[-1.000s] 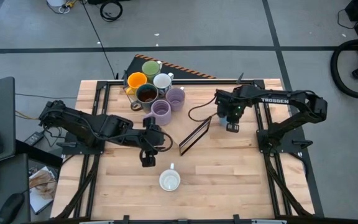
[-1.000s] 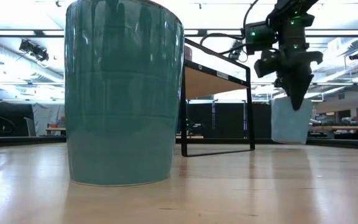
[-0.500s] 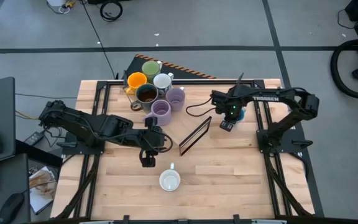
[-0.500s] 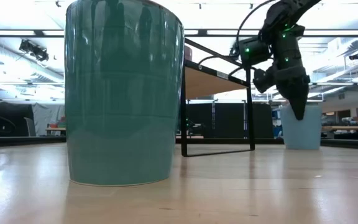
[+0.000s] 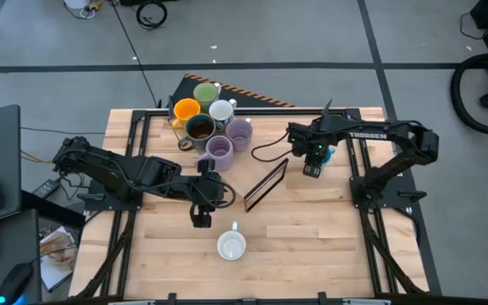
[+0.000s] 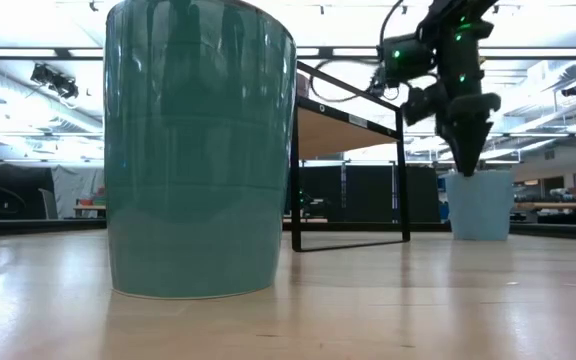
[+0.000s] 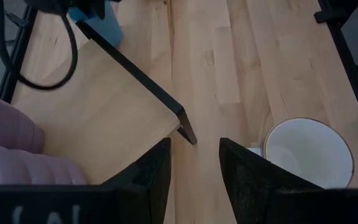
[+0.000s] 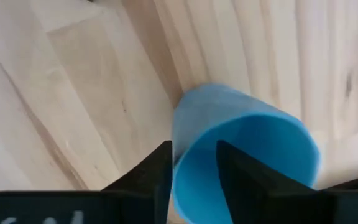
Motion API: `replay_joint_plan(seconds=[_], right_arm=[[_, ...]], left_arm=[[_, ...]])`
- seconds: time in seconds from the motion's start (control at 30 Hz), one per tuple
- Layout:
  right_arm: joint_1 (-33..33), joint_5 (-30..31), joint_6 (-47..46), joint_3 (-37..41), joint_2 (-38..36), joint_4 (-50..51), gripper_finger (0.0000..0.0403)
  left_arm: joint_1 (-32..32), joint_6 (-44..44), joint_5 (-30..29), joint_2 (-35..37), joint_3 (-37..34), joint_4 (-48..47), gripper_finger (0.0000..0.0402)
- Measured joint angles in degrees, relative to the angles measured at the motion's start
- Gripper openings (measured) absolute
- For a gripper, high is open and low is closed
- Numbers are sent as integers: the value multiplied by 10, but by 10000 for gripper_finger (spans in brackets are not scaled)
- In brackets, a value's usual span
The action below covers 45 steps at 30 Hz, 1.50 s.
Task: Place coffee mugs
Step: Put the blue mug on the shelf
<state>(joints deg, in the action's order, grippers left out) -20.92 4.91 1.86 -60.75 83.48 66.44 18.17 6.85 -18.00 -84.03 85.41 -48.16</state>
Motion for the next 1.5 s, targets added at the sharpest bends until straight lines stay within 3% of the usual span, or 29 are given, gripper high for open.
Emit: replay_joint_plan(seconds=[0.33, 0.57, 0.93, 1.17, 1.5], right_arm=[[25, 17, 62, 5, -58, 34, 191], [40, 57, 75, 59, -86, 28, 191], [41, 43, 16, 92, -85, -85, 154], [29, 29, -25, 93, -49, -96, 131], [17, 28, -37, 92, -30, -118, 34]], left_arm=[[0, 0, 0, 0, 0, -2, 141], [0, 1, 7, 0, 0, -2, 141], [-3, 0, 7, 0, 0, -1, 141], [-3, 0, 7, 0, 0, -1, 141], [-3, 0, 7, 0, 0, -1, 141]])
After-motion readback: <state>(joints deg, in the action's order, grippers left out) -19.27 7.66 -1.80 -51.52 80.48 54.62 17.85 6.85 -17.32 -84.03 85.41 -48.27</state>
